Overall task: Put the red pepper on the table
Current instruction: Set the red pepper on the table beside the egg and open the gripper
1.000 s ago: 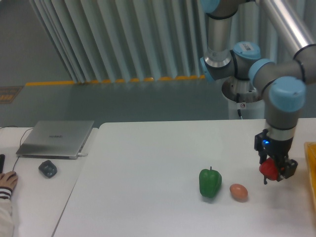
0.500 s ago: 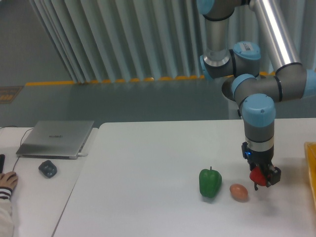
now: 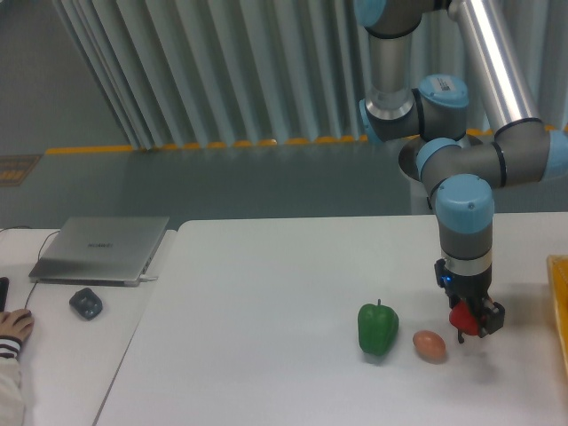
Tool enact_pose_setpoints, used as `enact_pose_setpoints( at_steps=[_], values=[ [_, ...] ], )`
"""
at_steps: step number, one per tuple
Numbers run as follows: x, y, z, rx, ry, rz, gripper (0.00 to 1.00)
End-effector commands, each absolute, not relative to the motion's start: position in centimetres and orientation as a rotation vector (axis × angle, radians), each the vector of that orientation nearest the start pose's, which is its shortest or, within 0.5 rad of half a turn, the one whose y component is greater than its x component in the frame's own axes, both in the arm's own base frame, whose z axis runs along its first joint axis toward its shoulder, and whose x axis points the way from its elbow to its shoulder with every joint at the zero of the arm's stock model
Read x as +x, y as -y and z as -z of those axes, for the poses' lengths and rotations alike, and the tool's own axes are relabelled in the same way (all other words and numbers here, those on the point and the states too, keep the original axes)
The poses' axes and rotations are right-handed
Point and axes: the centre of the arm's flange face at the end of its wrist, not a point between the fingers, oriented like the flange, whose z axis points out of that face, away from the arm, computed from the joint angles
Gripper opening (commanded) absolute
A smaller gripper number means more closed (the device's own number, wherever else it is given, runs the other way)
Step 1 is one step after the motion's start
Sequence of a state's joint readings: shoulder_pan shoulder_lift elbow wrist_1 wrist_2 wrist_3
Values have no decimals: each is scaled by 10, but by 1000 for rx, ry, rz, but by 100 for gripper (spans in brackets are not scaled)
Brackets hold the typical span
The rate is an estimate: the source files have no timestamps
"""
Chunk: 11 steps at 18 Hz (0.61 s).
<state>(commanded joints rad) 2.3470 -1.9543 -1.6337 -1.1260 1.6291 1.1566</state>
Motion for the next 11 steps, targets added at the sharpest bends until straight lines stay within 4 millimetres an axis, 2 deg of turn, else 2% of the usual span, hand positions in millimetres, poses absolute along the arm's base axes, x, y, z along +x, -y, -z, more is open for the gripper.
enact_pose_setpoints(
  at_steps=[8, 11],
  values=[
    [-338, -528, -289, -3139, -609, -68, 100],
    [-340, -532, -302, -3115, -618, -98, 100]
  ],
)
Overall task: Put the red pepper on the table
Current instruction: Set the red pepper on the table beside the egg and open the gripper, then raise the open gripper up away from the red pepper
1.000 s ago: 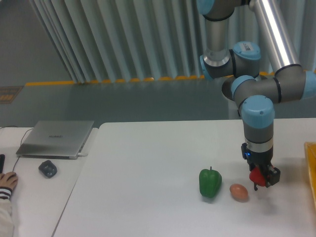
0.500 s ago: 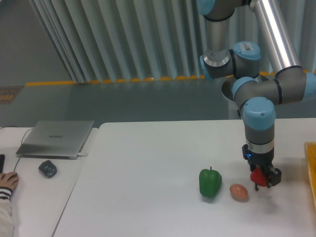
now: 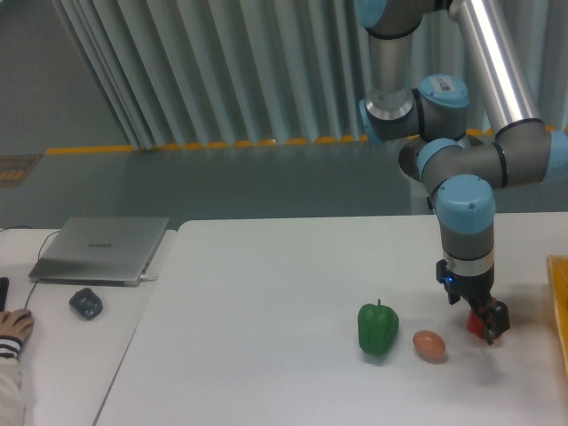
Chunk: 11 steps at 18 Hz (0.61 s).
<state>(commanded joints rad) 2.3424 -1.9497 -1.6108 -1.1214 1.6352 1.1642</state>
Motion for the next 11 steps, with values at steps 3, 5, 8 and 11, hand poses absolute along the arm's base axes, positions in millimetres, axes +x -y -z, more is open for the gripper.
enact_pose_setpoints(
  at_steps=[3, 5, 8, 11],
  values=[
    [-345, -542, -324, -3063, -570, -148, 100],
    [-345, -547, -332, -3044, -604, -188, 100],
    [-347, -557, -347, -3023, -639, -227, 100],
    [-347, -556, -361, -3027, -738, -231, 100]
  ],
)
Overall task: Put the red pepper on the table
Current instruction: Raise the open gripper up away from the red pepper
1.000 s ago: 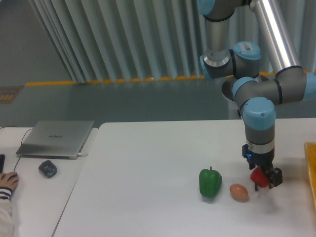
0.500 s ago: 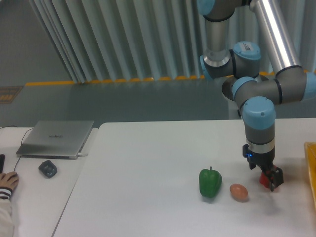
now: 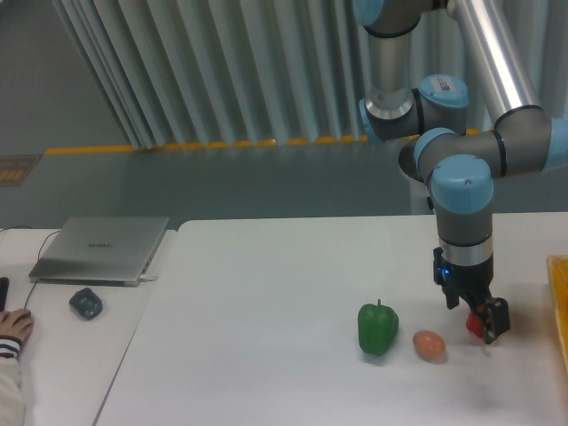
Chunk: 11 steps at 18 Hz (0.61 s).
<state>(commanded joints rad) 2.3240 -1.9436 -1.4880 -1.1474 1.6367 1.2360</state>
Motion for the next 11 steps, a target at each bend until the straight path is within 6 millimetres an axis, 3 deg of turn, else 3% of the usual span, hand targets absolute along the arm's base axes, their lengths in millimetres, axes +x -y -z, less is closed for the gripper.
enact_pose_setpoints(
  at_steps=[7, 8, 11],
  values=[
    [-335, -557, -375, -2949, -1060, -235, 100],
    [-329, -557, -384, -2922, -1099, -237, 100],
    [-304, -570, -383, -2886, -1183, -233, 100]
  ],
)
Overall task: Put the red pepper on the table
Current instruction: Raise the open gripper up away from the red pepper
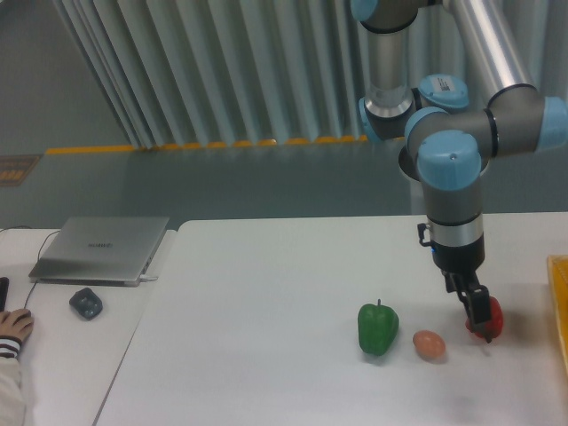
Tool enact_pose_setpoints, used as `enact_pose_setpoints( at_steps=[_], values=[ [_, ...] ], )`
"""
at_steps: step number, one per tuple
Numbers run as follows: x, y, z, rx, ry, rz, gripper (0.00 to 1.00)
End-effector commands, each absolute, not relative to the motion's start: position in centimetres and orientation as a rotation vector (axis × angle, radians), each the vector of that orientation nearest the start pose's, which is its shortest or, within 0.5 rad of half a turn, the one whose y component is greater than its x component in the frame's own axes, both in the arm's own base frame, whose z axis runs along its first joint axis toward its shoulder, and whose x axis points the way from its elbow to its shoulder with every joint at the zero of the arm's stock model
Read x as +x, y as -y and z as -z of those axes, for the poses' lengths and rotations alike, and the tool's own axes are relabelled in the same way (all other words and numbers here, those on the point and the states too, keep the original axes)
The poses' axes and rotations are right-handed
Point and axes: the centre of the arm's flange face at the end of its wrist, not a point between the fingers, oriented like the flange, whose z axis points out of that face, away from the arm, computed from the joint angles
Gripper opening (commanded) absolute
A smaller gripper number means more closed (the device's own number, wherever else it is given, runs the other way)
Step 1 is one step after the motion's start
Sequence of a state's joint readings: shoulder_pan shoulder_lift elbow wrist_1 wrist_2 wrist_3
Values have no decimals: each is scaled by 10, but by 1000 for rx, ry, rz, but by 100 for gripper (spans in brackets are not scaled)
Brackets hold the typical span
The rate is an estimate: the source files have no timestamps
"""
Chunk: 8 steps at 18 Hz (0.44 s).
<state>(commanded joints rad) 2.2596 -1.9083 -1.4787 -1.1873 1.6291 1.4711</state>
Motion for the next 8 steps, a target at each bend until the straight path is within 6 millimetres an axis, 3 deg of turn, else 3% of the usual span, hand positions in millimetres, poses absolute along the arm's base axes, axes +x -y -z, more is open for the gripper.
enact_pose_setpoints(
  at_steps=[8],
  values=[
    [-297, -561, -381, -2919, -1199, -158, 100]
  ],
)
